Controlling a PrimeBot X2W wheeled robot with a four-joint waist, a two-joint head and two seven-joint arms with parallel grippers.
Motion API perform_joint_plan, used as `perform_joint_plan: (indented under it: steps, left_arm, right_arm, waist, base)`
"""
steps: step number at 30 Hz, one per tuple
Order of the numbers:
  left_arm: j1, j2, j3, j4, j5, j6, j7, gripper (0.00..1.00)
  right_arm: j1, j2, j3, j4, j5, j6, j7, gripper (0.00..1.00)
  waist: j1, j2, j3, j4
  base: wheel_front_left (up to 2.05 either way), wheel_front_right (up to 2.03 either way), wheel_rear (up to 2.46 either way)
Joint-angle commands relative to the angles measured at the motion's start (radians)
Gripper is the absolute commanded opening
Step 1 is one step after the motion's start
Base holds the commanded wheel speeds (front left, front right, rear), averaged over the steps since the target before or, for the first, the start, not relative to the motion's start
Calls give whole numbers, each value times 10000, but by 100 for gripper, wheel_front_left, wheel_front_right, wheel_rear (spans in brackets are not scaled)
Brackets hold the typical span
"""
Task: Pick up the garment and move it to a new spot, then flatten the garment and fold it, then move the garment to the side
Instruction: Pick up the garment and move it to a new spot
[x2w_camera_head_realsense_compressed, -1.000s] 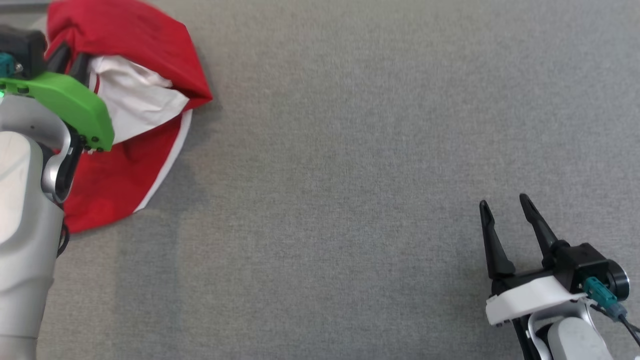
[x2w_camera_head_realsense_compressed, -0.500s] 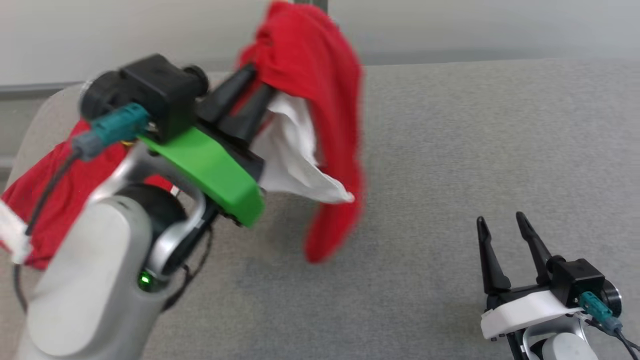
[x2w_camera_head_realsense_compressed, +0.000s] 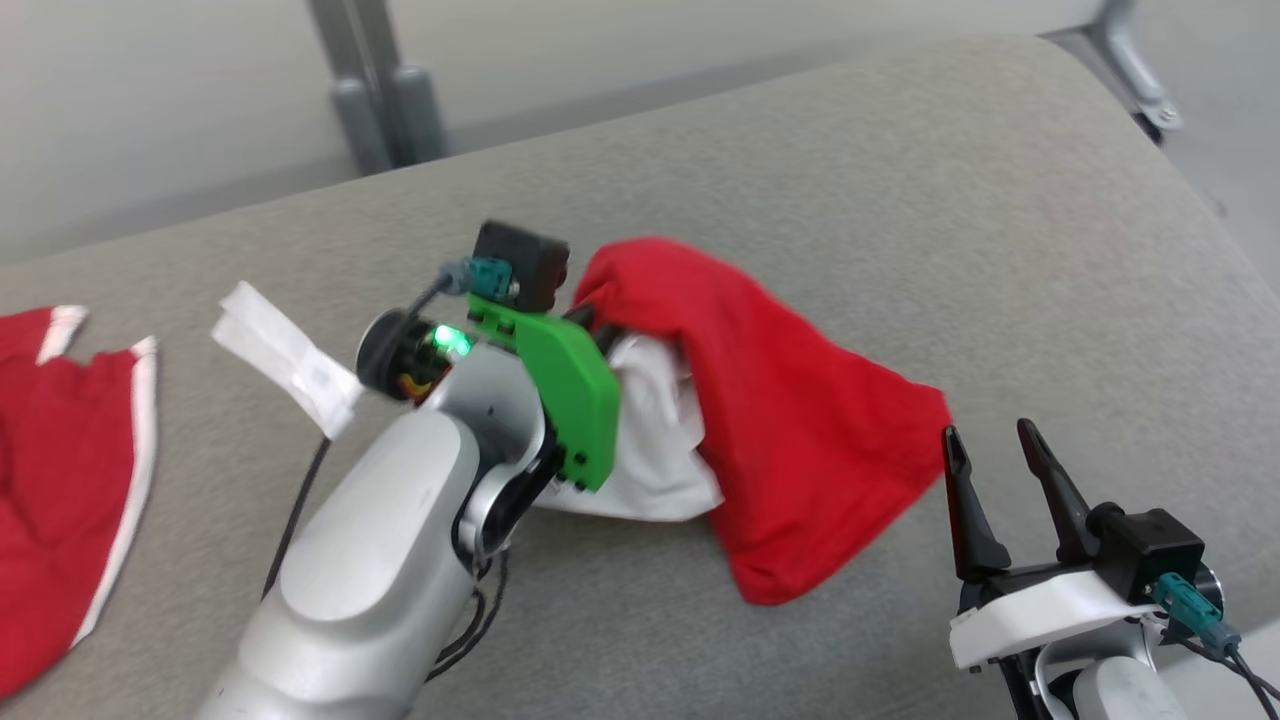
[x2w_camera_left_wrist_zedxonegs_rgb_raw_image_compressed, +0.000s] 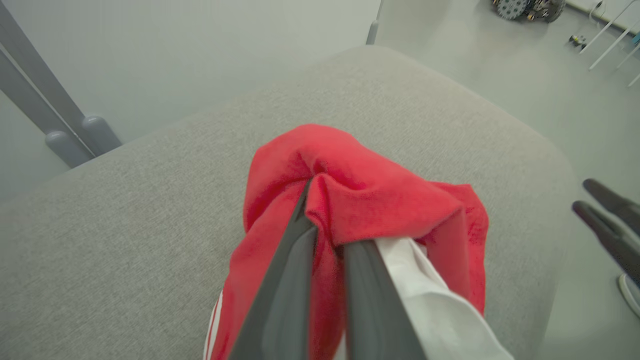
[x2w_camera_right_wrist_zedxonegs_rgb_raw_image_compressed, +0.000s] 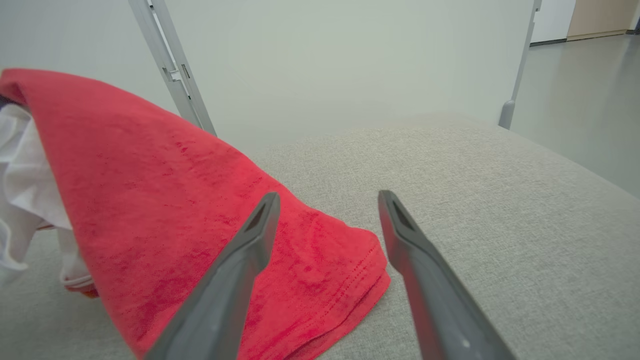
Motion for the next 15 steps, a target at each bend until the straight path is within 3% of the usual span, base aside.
perform_joint_plan:
  steps: [1,3,4,5,6,11,15]
  left_arm:
    - [-83,-3,-62,761,287,112,-406,0]
    - [-16,-96,-174,2164,579,172,-1110,0]
    - [61,-177,-175,2776,681,212,-1580,39]
    - [145,-257,-135,3320,739,247,-2055,93]
    - [229,-320,-173,3738,834,233,-2558,100]
    - [696,-652,-1,4467,638,320,-4794,100]
    - [1335,-792,231,4190,350,675,-6119,100]
  right_arm:
    - [-16,6,27,20,105,1,-31,100]
    - [32,9,105,22,115,1,-31,100]
    - [66,5,103,15,112,1,-31,100]
    - [108,2,47,3,98,1,-31,100]
    - [180,-2,-47,-16,71,1,-31,100]
    - [513,14,-459,-194,-243,2,-31,100]
    - [728,5,-602,-458,-587,1,-31,100]
  waist:
    - [0,-1,415,-1367]
    - [0,-1,446,-1591]
    - [0,-1,450,-1665]
    - [0,-1,437,-1682]
    - [0,-1,398,-1642]
    - [0,-1,39,-957]
    - [0,-1,-277,-193]
  base:
    - [0,0,0]
    - [0,0,0]
    - [0,0,0]
    - [0,0,0]
    - [0,0,0]
    - [0,0,0]
    - [0,0,0]
